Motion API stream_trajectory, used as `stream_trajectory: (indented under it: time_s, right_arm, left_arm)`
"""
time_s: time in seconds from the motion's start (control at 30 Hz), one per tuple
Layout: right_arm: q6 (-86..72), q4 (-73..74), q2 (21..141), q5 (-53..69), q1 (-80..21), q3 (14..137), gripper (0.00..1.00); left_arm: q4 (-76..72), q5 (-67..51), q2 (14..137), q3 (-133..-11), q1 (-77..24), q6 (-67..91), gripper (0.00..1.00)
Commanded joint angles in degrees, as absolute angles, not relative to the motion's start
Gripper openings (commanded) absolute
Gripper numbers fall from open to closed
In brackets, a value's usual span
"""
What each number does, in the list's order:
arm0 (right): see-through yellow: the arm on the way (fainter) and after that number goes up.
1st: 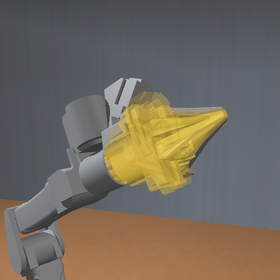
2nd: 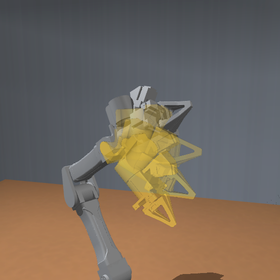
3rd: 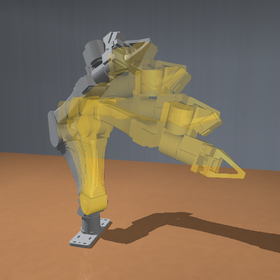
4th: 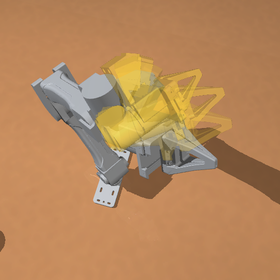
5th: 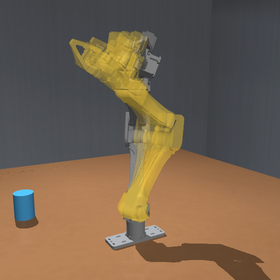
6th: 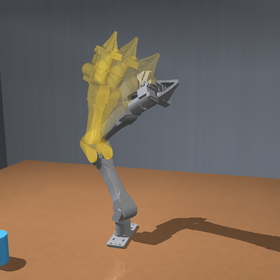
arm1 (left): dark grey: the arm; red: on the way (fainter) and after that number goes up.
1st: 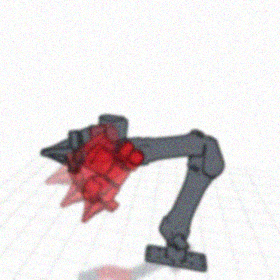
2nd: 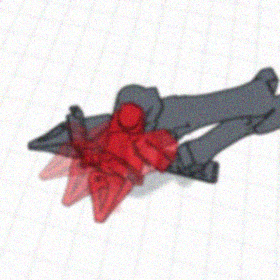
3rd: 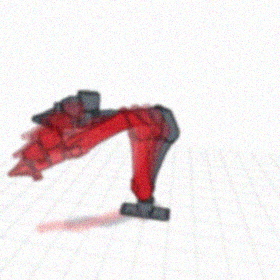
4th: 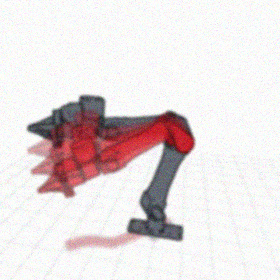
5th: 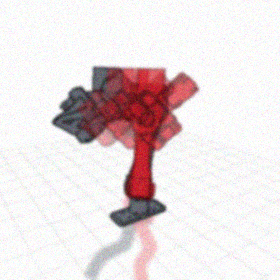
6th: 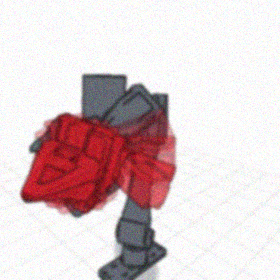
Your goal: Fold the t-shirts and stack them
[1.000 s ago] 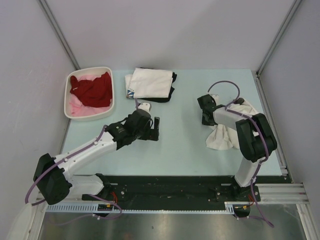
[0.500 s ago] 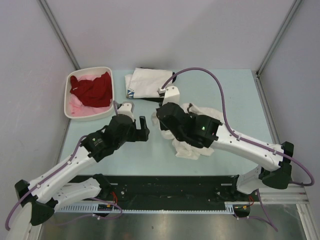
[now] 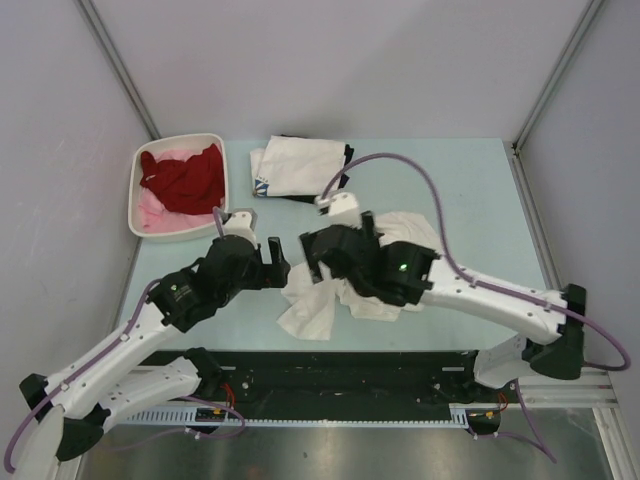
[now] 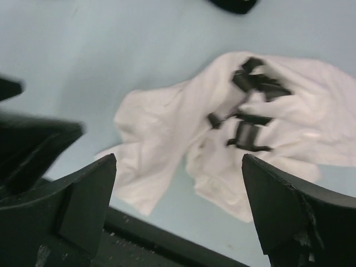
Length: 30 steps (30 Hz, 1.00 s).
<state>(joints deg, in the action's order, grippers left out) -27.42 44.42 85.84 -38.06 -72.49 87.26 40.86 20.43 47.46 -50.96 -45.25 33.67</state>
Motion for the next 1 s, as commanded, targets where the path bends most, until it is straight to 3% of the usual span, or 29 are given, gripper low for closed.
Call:
stream_trajectory:
  time_s: [0.0, 0.17, 0.3, 0.63, 0.97]
  right_arm:
    - [-30.67, 46.84, 72.96, -43.94, -60.5, 84.03, 1.0]
    - [-32.26, 47.65, 70.31, -38.7, -36.45, 75.61, 1.0]
    - [-32.26, 42.11, 76.09, -31.12, -26.22, 70.93, 1.0]
    - [-35.24, 33.58, 91.03, -28.74, -19.34, 69.35, 1.0]
    - [-37.26, 31.03, 99.75, -26.81, -16.09, 66.1, 0.98]
  left_arm:
    - [40.43, 21.36, 47.81, -50.54, -45.53, 34.37, 1.0]
    - [36.66, 20.48, 55.79, -50.62, -45.44, 31.82, 1.0]
    - [33.58, 19.51, 65.2, -50.72, -45.35, 32.86, 1.0]
    - [21.89, 16.7, 80.23, -45.09, -36.32, 37.09, 1.0]
    - [18.72, 16.35, 88.94, -47.28, -31.99, 39.46, 1.0]
